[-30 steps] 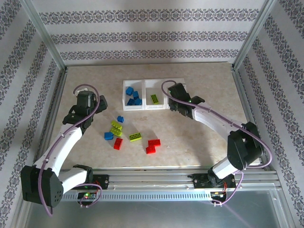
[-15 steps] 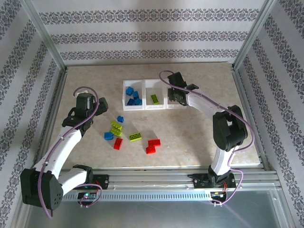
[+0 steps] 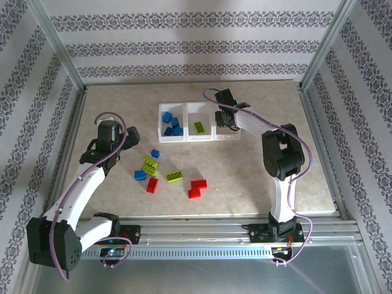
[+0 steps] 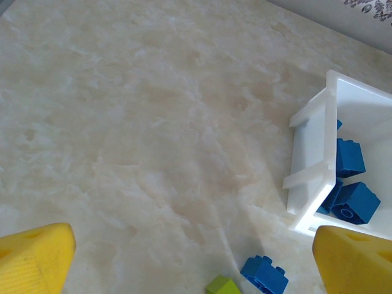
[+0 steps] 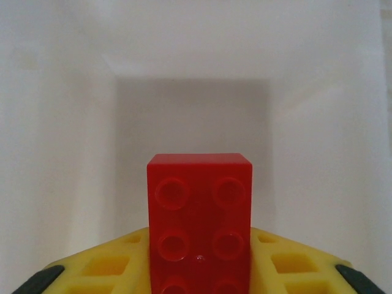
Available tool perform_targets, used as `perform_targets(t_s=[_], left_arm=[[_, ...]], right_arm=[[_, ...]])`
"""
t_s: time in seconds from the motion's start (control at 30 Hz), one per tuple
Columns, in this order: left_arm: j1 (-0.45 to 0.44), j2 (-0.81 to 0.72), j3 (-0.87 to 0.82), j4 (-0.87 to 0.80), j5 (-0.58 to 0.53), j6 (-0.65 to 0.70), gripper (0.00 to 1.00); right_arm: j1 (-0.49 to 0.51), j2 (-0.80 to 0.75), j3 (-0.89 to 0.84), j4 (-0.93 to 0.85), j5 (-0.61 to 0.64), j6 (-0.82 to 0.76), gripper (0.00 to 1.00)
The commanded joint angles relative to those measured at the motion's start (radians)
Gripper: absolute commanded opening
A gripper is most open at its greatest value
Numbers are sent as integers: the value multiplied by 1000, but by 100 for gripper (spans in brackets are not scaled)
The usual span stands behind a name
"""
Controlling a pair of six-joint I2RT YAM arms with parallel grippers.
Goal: Sort the legos into containers by color
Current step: Place the lego in the container.
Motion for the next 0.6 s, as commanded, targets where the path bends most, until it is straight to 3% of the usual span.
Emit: perform_targets(t_s=[0.0, 0.23, 0.57], left_arm=[[14, -7, -15, -8, 13, -9, 100], [17, -12, -13, -18, 15, 3, 100], [19, -8, -11, -12, 25, -6, 100]], right_arm=[[-10, 18, 33, -24, -18, -7, 39], [-10, -7, 11, -18, -14, -3, 51], [18, -127, -32, -10, 8, -9, 54]])
